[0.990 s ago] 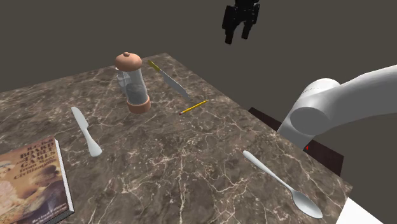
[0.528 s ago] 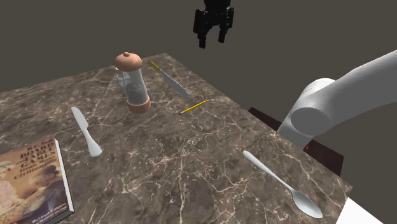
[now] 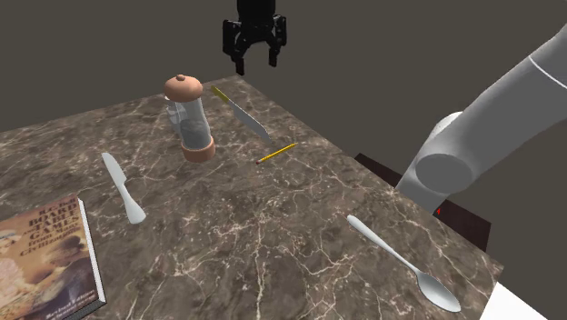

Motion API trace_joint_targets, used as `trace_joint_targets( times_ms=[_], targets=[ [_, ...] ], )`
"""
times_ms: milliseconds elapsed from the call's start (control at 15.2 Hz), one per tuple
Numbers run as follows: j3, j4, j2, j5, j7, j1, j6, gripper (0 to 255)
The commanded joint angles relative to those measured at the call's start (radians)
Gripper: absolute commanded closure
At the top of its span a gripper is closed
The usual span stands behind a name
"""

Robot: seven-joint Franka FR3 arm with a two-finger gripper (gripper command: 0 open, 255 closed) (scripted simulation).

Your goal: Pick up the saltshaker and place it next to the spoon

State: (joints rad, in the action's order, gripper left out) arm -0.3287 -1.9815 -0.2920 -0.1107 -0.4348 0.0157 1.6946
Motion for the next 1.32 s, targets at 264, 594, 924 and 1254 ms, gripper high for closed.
trace_joint_targets(
  times_ms=[264, 594, 924, 1254],
  targets=[
    [-0.082, 0.2, 0.235, 0.071, -0.14, 0.022, 0.027, 0],
    [-0.125, 0.421, 0.453, 0.166, -0.256, 0.075, 0.005, 0],
    [-0.132, 0.717, 0.698, 0.273, -0.348, 0.174, -0.07, 0],
    [-0.129, 0.632, 0.685, 0.268, -0.348, 0.164, 0.004, 0]
  ],
)
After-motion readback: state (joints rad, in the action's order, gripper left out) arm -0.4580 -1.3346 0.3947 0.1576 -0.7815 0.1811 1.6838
